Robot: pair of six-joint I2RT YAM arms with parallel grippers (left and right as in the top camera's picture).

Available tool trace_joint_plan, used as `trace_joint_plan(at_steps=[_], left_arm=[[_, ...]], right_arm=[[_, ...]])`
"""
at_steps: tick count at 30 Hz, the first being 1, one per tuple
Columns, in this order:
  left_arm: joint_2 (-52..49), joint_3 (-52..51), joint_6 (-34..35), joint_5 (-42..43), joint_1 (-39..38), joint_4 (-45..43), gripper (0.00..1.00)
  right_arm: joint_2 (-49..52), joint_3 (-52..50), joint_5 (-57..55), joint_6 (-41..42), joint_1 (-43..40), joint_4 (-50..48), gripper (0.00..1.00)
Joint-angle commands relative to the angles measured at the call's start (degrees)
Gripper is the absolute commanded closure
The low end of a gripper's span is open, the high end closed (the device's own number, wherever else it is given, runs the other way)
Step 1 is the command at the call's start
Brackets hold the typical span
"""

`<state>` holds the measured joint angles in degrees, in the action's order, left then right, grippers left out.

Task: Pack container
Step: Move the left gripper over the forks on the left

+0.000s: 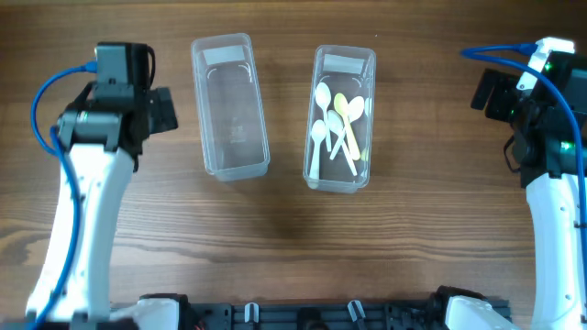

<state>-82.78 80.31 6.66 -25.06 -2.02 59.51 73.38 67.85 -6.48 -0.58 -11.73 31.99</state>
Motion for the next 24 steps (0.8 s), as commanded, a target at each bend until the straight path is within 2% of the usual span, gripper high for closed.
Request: trace_joint_plan(at_steps=[1,7,12,15,19,23,24], left_arm=[[-6.32,0.35,-0.92,-4.55,3.98,0.72,0.02],[-14.95,0.37,-4.13,-2.36,10.25,-2.99,0.00],[-19.63,0.35,-13.55,16.00,14.51,-7.65,0.05],[-21.31,0.35,-16.68,16.28,15.41,-10.58,0.07],[-22.91,0.35,-17.07,16.26,16.06,-14.16,0.10],[-24.57,0.35,-21.53,16.26,16.09,-15.17,0.24],[-25.00,0.35,-21.55,16.26,16.09,-15.17,0.25]], right_arm=[[0.26,0.17,-0.11,-0.81,0.02,-0.20,0.00],[0.26,0.17,-0.11,-0.79,0.02,-0.20,0.00],[0.26,0.17,-0.11,-0.81,0.02,-0.20,0.00],[0.26,0.17,-0.11,-0.81,0.02,-0.20,0.00],[0.26,0.17,-0.11,-0.81,0.02,-0.20,0.00],[0.26,0.17,-0.11,-0.81,0.02,-0.20,0.00],[0.26,0.17,-0.11,-0.83,0.02,-0.20,0.00]])
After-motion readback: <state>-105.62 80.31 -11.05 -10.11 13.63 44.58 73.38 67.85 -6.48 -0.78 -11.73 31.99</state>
